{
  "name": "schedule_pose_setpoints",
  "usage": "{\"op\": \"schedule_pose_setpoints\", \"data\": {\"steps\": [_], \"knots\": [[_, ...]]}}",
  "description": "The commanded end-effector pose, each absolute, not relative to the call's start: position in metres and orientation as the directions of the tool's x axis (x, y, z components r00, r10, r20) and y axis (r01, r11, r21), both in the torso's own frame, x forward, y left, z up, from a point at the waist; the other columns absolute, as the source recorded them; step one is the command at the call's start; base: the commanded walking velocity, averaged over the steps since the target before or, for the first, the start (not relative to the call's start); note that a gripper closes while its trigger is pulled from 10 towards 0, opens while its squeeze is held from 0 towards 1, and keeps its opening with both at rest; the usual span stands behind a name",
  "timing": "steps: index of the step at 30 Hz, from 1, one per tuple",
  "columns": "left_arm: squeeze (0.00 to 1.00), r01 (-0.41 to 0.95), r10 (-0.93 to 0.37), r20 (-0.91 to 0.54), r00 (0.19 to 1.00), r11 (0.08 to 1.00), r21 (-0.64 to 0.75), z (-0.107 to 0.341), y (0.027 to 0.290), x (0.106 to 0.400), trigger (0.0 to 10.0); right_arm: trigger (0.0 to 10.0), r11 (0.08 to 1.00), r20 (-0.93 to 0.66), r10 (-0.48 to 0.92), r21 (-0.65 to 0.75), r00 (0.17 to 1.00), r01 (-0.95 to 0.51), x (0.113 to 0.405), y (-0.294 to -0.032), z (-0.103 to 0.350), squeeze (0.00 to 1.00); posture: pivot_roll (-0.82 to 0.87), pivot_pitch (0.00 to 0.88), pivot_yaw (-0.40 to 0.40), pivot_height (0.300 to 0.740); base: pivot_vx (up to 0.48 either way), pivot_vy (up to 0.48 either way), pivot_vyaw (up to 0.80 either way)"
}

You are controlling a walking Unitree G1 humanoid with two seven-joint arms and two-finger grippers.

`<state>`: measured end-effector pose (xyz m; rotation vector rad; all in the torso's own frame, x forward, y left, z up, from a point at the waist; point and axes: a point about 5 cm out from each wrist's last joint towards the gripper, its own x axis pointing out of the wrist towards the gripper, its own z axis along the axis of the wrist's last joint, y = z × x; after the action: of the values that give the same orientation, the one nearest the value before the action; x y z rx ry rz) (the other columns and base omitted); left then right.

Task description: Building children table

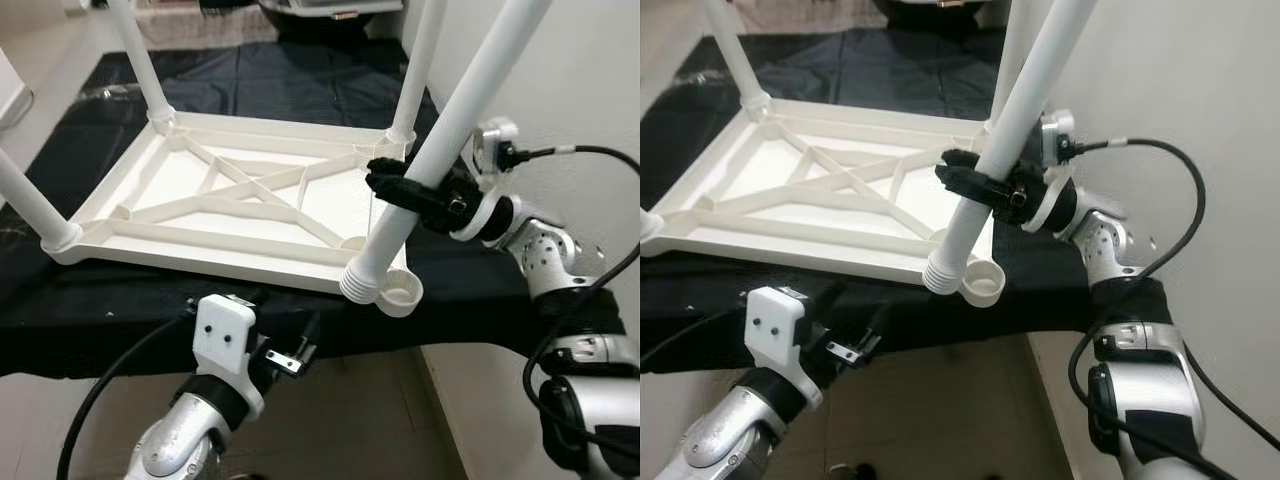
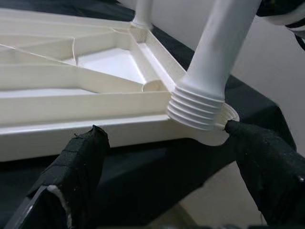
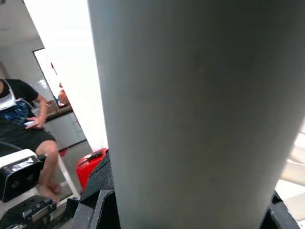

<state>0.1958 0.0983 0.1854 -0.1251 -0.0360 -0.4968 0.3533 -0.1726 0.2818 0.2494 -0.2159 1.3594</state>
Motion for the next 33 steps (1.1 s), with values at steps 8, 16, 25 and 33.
{"op": "schedule_pose_setpoints", "data": {"steps": [8,16,25,33], "knots": [[0.00,0.638,-0.639,-0.006,0.769,0.768,-0.052,0.177,0.094,0.170,10.0,10.0,0.150,0.212,0.968,-0.056,0.135,-0.987,0.356,-0.175,0.286,0.00,0.09,0.267,-0.025,0.740,0.000,0.000,0.00],[0.00,0.640,-0.641,-0.061,0.765,0.767,-0.040,0.164,0.095,0.163,10.0,10.0,0.063,0.143,0.988,-0.088,0.050,-0.994,0.351,-0.174,0.285,0.00,0.09,0.237,-0.036,0.740,0.000,0.000,0.00],[0.00,0.658,-0.659,-0.079,0.748,0.752,-0.042,0.158,0.092,0.158,10.0,10.0,0.021,0.047,0.999,-0.131,0.015,-0.991,0.351,-0.176,0.286,0.00,0.08,0.231,-0.039,0.740,0.000,0.000,0.00],[0.00,0.664,-0.665,-0.074,0.743,0.747,-0.042,0.157,0.090,0.157,10.0,10.0,0.035,-0.020,0.999,-0.182,0.039,-0.983,0.354,-0.177,0.291,0.00,0.08,0.228,-0.041,0.740,0.000,0.000,0.00]]}}
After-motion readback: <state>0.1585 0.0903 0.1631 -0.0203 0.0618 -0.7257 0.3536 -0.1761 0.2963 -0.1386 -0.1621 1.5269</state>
